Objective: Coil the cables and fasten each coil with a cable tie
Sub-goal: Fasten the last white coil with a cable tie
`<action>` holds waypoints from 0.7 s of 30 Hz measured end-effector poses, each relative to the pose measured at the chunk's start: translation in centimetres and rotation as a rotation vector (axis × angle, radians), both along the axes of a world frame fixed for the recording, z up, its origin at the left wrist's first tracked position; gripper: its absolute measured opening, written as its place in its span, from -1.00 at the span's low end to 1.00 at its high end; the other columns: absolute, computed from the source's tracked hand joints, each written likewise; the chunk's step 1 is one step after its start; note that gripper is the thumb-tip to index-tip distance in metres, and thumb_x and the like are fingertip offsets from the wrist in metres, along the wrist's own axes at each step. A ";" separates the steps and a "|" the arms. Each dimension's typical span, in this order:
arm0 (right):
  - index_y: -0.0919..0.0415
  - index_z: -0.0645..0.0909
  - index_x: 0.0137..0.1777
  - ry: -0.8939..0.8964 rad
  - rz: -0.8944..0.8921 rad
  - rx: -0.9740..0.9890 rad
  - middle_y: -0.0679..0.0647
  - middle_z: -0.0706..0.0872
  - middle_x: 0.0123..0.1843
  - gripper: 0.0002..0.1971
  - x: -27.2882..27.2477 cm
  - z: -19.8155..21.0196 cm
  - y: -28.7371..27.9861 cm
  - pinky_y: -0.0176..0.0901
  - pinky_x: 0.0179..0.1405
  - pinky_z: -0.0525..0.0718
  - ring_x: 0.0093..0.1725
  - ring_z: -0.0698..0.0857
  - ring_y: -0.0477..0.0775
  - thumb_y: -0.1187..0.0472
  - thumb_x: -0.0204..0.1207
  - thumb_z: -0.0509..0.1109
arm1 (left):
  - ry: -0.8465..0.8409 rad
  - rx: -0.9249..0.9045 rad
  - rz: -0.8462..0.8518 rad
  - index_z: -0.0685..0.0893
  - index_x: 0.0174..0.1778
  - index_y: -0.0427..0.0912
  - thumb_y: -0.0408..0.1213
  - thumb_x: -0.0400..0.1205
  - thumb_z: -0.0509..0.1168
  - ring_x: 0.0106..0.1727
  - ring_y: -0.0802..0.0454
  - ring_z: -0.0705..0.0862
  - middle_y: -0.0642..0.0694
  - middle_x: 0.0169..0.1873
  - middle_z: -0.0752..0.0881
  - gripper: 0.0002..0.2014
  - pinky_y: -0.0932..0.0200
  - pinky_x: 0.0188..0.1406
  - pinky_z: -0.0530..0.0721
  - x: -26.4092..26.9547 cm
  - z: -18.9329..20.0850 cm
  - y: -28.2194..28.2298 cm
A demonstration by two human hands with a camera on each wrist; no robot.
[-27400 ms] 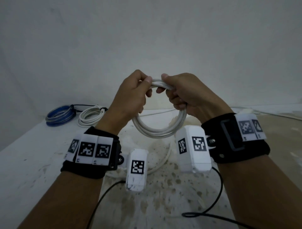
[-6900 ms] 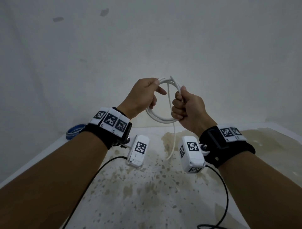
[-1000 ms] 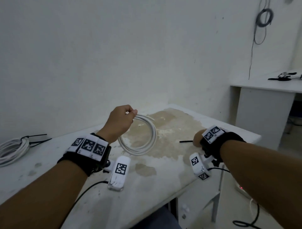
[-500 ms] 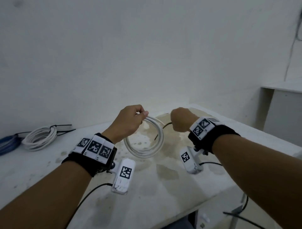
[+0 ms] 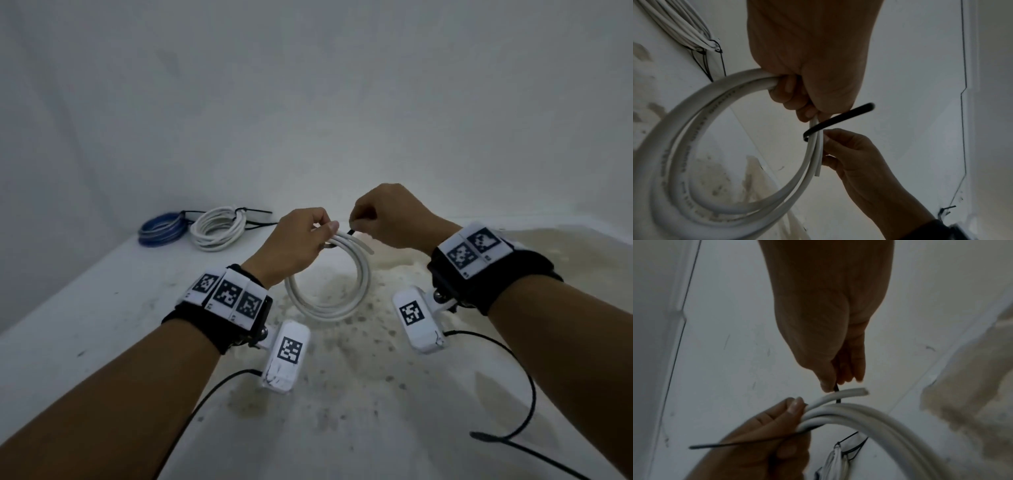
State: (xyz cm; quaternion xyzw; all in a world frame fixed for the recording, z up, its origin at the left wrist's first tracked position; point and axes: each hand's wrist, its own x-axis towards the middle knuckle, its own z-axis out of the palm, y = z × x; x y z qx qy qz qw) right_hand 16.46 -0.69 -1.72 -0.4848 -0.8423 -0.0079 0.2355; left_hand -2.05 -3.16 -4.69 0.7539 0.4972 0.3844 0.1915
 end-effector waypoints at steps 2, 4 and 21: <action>0.17 0.81 -0.08 0.127 0.095 -0.056 -0.24 0.66 -0.37 -0.90 -1.4 -0.6 1.1 -0.43 -0.28 0.50 -0.37 0.61 -0.27 0.22 0.57 0.46 | -0.001 -0.008 0.036 0.60 -0.29 -0.09 -0.12 0.73 0.24 -0.39 0.13 0.60 -0.06 -0.37 0.72 -0.73 0.18 -0.31 0.47 -0.9 -0.6 0.9; 0.15 0.82 -0.07 0.204 0.152 -0.064 -0.27 0.68 -0.36 -0.91 -2.4 -1.1 2.0 -0.52 -0.30 0.49 -0.34 0.65 -0.27 0.22 0.56 0.47 | -0.027 -0.009 0.074 0.59 -0.31 -0.04 -0.13 0.73 0.22 -0.39 0.08 0.57 -0.06 -0.39 0.68 -0.72 0.15 -0.30 0.48 -1.4 -1.0 1.9; -0.07 0.61 0.02 0.443 0.107 0.097 -0.01 0.65 0.05 -0.80 -2.3 -0.9 8.0 -0.25 -0.01 0.61 -0.12 0.64 -0.07 0.24 0.53 0.48 | -0.224 0.008 0.262 0.69 -0.19 -0.54 -0.19 0.70 0.24 -0.36 -0.06 0.54 -0.35 -0.41 0.60 -0.59 0.08 -0.31 0.42 -0.4 1.5 8.6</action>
